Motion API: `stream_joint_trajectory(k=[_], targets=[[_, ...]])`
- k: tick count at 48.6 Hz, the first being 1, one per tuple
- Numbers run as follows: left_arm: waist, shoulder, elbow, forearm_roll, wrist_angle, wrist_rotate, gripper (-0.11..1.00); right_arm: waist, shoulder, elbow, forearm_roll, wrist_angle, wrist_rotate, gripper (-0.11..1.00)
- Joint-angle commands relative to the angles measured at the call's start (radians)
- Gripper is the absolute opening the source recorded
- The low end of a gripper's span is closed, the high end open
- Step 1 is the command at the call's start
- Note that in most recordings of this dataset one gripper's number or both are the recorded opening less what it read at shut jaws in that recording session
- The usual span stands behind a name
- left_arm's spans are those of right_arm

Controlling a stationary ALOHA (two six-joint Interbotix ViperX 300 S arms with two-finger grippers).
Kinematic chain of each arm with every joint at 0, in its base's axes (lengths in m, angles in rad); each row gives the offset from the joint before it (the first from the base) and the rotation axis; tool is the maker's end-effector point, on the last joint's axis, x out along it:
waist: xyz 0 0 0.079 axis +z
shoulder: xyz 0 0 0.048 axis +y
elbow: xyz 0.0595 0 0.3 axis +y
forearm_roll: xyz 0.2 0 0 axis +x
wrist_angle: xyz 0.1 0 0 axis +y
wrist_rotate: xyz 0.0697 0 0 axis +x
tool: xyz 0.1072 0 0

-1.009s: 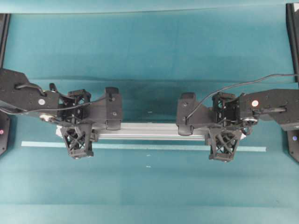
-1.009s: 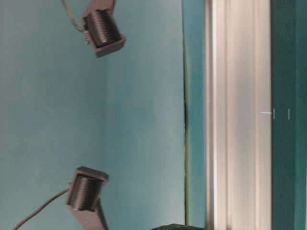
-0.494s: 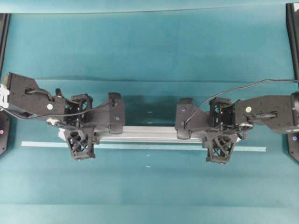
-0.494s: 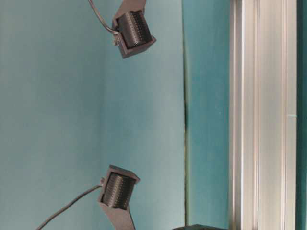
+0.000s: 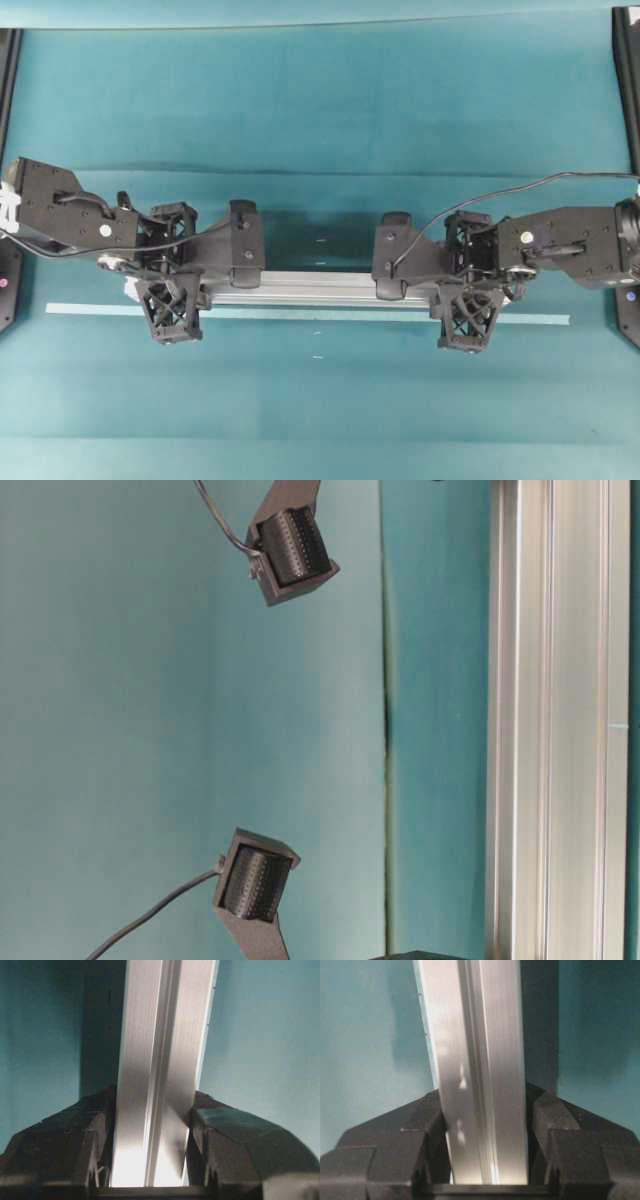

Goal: Lift the metal rail with both hands.
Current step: 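Hold the rail on the table and open both grippers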

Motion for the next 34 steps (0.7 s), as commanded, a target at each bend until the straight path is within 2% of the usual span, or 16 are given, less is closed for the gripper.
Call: stream_joint_trajectory(k=[1, 11, 34], targets=[[0.0, -0.006, -0.011, -0.003, -0.005, -0.044, 0.3, 0.012, -0.002, -0.003, 0.008, -0.005, 0.003, 0.4], [-0.02, -0.003, -0.014, -0.003, -0.009, -0.057, 0.3, 0.012, 0.002, -0.006, 0.006, -0.012, 0.003, 0.4], [-0.005, -0.003, 0.003, -0.003, -0.029, -0.052, 0.3, 0.014, 0.014, 0.0, 0.008, -0.018, 0.003, 0.4]])
